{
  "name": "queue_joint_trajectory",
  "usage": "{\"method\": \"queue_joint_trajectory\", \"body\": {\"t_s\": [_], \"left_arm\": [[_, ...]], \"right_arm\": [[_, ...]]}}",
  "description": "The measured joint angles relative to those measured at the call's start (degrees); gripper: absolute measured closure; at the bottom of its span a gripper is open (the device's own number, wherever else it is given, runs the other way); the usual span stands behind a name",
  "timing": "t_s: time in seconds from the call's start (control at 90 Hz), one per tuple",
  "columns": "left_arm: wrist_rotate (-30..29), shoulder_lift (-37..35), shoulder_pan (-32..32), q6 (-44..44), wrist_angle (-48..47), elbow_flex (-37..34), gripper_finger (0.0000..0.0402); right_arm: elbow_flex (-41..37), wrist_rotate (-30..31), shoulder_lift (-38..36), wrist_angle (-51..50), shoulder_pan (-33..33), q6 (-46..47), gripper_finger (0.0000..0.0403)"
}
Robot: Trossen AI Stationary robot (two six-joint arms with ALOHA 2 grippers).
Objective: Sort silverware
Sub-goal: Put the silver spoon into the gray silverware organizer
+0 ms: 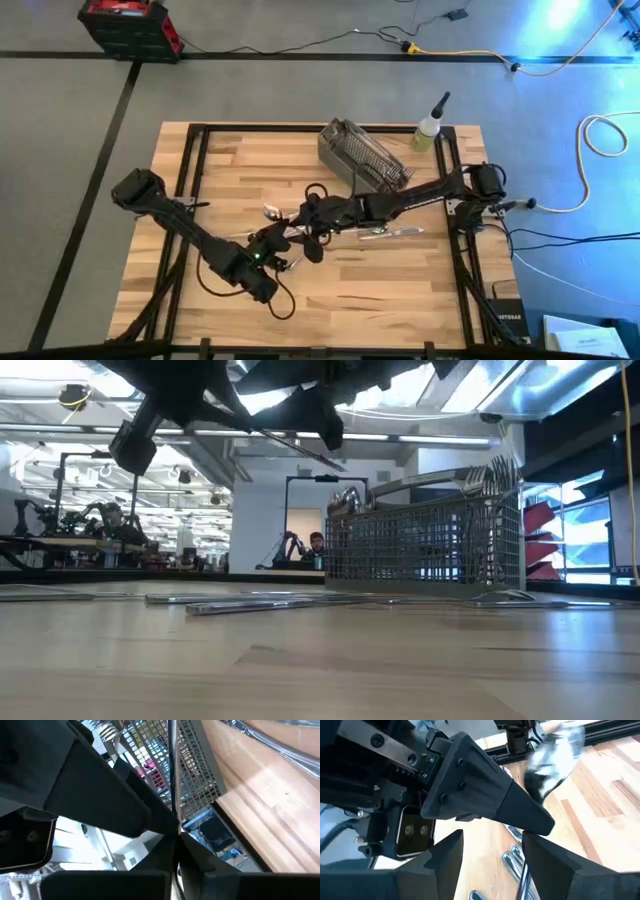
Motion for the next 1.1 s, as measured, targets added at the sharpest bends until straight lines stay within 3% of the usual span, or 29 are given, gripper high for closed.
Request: {"method": "queue_joint_trajectory", "body": {"t_s": [0.489, 0.644, 0.711, 0.933, 1.1], "left_arm": [[-0.4, -0.1, 0.0, -0.8, -0.1, 0.0, 0.0400], [-0.4, -0.1, 0.0, -0.9, -0.3, 0.0, 0.0401], [-0.4, -0.1, 0.1, -0.8, -0.3, 0.0, 0.0401], [0.0, -0.1, 0.1, -0.4, -0.6, 0.0, 0.0401], [0.2, -0.1, 0.1, -0.5, -0.7, 0.0, 0.0401]], "right_arm": [[2.8, -5.4, 0.0, -5.1, 0.0, -0.3, 0.0213], [2.8, -16.0, -0.2, -1.3, 0.0, -1.0, 0.0213], [2.9, -17.3, -0.7, -2.4, 0.0, -2.1, 0.0213], [2.9, -13.9, -1.7, -4.6, 0.4, -10.1, 0.0213], [2.9, 2.8, -2.3, -7.2, 3.2, -21.1, 0.0213]]}}
